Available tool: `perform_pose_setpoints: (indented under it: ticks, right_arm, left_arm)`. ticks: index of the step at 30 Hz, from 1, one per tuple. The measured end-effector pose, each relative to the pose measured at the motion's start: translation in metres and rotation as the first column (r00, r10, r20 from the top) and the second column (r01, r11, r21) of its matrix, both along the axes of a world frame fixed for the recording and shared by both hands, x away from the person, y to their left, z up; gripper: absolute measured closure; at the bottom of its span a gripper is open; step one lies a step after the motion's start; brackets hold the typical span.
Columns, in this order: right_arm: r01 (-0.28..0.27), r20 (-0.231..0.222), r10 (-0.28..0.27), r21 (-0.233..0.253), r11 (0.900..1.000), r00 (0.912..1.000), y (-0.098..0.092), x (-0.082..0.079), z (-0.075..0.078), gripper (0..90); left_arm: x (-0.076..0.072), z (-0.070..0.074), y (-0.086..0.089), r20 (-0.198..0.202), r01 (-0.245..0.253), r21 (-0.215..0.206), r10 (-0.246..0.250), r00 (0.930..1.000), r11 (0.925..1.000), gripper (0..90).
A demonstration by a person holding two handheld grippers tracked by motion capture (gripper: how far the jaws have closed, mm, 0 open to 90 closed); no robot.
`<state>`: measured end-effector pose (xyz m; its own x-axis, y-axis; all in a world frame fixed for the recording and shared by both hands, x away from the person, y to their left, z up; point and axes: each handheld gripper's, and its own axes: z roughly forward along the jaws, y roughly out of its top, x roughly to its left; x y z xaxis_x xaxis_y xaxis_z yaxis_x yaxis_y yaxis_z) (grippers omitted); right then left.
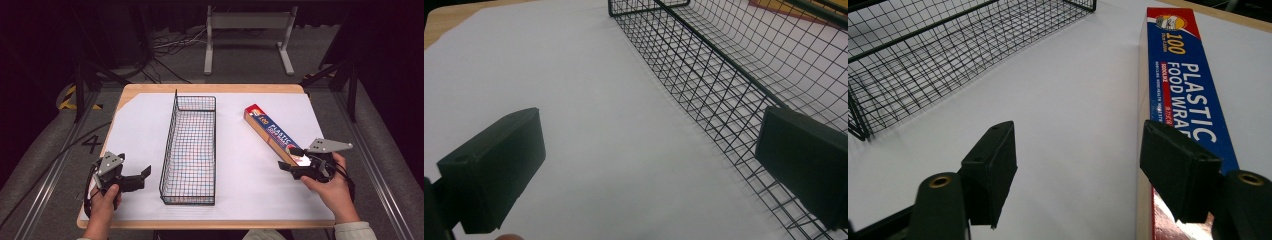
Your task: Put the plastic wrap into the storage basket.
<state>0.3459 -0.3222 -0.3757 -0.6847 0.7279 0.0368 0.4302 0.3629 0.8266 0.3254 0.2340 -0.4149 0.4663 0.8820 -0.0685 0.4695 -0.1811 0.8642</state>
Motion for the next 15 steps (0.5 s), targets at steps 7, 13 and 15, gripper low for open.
perform_pose_setpoints:
  ticks: [7,13,15]
  right_arm:
    - [0.022,-0.015,-0.022,-0.016,1.000,0.9996,-0.006,0.015,0.015,32.0]
    - [0.036,-0.079,-0.038,-0.036,0.999,0.9962,-0.008,0.026,0.025,37.8]
    - [0.045,-0.079,-0.048,-0.051,0.998,0.9957,-0.008,0.031,0.029,36.4]
  left_arm:
    - [-0.001,0.000,0.003,-0.001,-0.012,-0.004,0.012,0.9999,0.9999,0.2]
    - [0.000,-0.002,0.005,-0.006,-0.021,-0.005,0.021,0.9998,0.9998,0.2]
    - [0.001,-0.001,0.006,-0.008,-0.023,-0.005,0.023,0.9997,0.9997,0.2]
